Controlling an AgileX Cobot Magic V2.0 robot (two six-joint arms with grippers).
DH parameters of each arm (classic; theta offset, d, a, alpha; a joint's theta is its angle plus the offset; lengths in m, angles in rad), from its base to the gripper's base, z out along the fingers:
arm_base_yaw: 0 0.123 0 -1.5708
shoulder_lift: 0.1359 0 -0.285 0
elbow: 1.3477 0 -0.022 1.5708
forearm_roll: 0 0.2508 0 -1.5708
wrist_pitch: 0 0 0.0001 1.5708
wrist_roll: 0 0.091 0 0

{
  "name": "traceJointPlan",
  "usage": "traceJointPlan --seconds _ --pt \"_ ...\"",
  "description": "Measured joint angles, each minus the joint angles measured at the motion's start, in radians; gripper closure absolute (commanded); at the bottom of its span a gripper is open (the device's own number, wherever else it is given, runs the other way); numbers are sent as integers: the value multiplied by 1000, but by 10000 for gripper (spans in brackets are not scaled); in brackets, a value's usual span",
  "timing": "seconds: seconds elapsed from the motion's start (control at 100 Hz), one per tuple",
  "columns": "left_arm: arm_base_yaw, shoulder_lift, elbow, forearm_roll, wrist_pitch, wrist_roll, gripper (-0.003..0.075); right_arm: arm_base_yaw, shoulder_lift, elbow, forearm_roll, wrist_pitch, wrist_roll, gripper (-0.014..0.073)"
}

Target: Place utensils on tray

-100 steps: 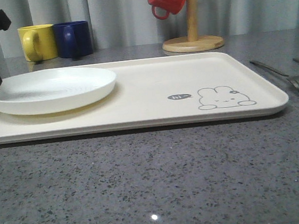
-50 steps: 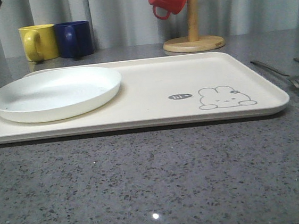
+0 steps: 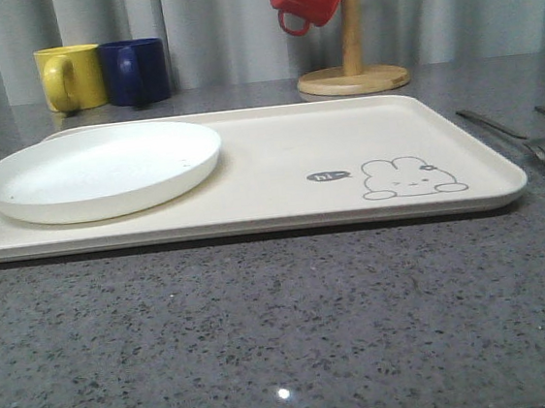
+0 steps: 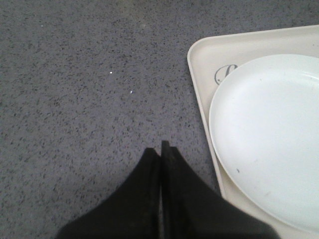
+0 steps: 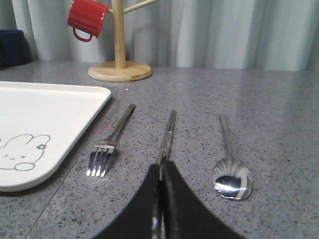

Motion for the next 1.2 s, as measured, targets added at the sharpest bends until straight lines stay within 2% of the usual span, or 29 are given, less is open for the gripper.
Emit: traceJointPlan --seconds 0.38,0.67,0.84,1.2 --pt "0 -450 331 0 -31 0 739 0 0 0 0 0 0 655" --pt "0 -764 437 0 -12 0 739 0 0 0 0 0 0 655" --pt "0 -825 446 0 -11 0 739 0 0 0 0 0 0 655" --pt "0 -827 446 2 -11 0 739 0 0 0 0 0 0 655"
